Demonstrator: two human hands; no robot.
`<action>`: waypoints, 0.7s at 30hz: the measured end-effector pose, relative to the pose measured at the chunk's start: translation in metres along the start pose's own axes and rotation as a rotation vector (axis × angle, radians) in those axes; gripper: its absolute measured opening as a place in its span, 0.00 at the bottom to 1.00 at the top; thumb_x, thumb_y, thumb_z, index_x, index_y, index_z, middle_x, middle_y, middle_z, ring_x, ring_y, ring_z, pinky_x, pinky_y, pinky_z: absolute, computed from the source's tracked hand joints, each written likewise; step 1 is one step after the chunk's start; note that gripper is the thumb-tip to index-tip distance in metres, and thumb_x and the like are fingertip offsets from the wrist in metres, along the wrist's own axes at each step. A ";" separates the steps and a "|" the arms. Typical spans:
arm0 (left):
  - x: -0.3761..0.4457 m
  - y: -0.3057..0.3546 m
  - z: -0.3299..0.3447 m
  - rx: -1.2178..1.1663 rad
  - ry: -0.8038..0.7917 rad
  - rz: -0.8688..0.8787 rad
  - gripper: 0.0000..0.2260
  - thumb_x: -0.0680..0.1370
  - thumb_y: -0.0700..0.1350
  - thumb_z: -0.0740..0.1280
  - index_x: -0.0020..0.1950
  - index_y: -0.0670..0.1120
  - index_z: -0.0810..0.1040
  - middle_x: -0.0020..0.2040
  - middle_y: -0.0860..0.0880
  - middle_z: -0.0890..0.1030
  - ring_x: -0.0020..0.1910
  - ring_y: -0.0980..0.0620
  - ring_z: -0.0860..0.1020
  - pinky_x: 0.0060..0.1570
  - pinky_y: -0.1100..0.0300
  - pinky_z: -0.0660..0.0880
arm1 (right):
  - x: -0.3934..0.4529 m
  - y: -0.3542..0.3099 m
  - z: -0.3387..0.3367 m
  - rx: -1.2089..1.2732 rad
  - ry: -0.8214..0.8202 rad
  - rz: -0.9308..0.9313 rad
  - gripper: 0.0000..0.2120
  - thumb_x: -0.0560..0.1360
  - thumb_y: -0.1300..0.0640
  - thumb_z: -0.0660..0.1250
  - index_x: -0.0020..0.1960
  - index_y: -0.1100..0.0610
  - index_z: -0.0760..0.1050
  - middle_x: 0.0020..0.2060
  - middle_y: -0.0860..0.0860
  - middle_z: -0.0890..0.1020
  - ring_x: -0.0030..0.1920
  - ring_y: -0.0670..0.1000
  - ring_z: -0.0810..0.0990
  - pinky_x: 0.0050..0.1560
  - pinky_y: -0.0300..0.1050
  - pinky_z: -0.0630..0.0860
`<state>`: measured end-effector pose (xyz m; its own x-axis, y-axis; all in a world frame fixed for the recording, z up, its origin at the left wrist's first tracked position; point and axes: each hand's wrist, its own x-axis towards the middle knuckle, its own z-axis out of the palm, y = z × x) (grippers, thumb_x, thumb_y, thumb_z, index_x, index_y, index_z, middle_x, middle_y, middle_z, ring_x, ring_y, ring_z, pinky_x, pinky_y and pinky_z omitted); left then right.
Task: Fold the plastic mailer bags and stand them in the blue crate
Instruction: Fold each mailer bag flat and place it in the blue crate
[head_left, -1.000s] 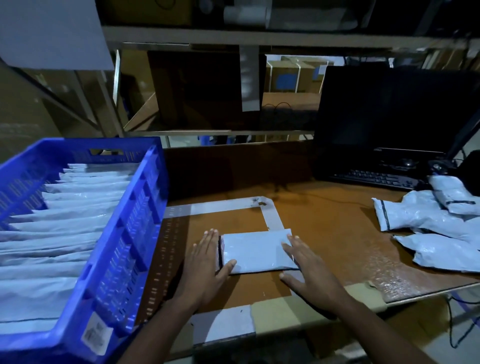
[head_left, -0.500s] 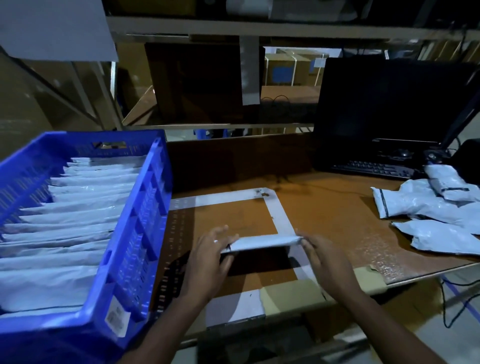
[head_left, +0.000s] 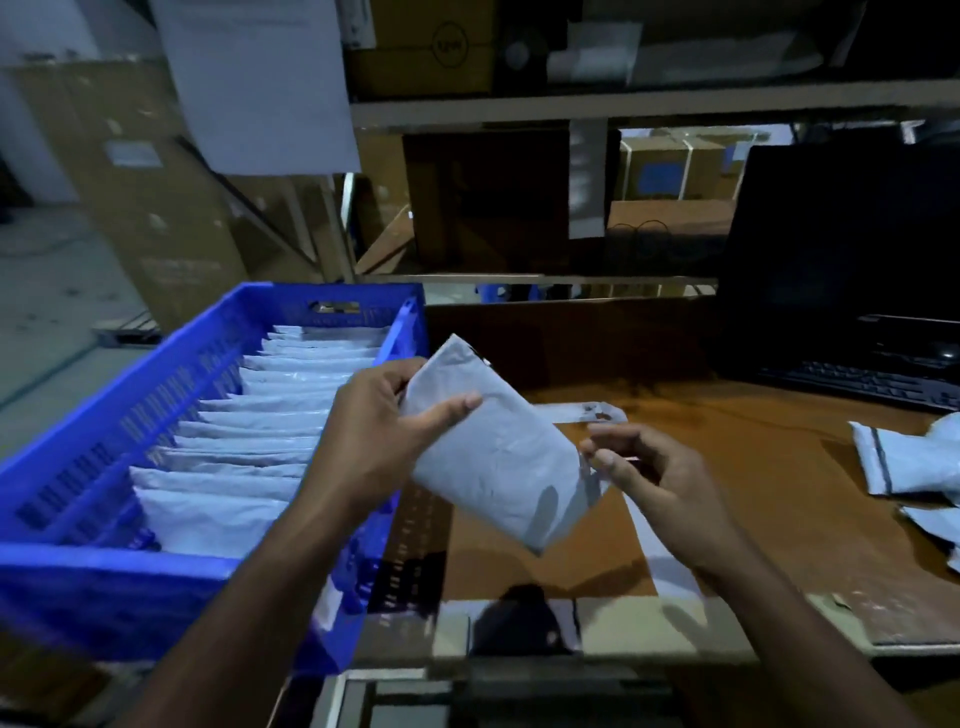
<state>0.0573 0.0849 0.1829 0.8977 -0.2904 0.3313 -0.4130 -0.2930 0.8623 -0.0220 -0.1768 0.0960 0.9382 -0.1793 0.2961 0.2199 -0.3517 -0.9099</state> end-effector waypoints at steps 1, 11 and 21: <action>-0.003 0.006 -0.009 -0.055 0.008 -0.013 0.11 0.72 0.52 0.79 0.46 0.46 0.85 0.41 0.48 0.87 0.41 0.51 0.84 0.41 0.46 0.81 | 0.003 -0.006 0.006 0.004 -0.045 -0.014 0.17 0.76 0.47 0.70 0.64 0.43 0.77 0.58 0.37 0.82 0.60 0.40 0.79 0.55 0.40 0.79; -0.026 0.004 -0.122 -0.214 0.194 -0.097 0.05 0.74 0.46 0.72 0.47 0.45 0.83 0.42 0.49 0.87 0.37 0.55 0.83 0.32 0.63 0.77 | 0.040 -0.094 0.090 0.016 -0.278 -0.209 0.16 0.71 0.49 0.74 0.57 0.47 0.78 0.49 0.38 0.82 0.49 0.41 0.83 0.40 0.37 0.80; -0.011 -0.050 -0.289 0.101 0.103 0.000 0.32 0.62 0.48 0.85 0.64 0.49 0.80 0.49 0.36 0.83 0.47 0.45 0.79 0.53 0.49 0.79 | 0.078 -0.164 0.209 -0.146 -0.284 -0.335 0.15 0.70 0.49 0.78 0.54 0.49 0.80 0.47 0.42 0.84 0.47 0.43 0.83 0.47 0.50 0.82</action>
<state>0.1127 0.3662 0.2469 0.9067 -0.1967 0.3732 -0.4215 -0.3845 0.8213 0.0712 0.0590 0.2080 0.8624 0.2181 0.4568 0.5025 -0.4770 -0.7211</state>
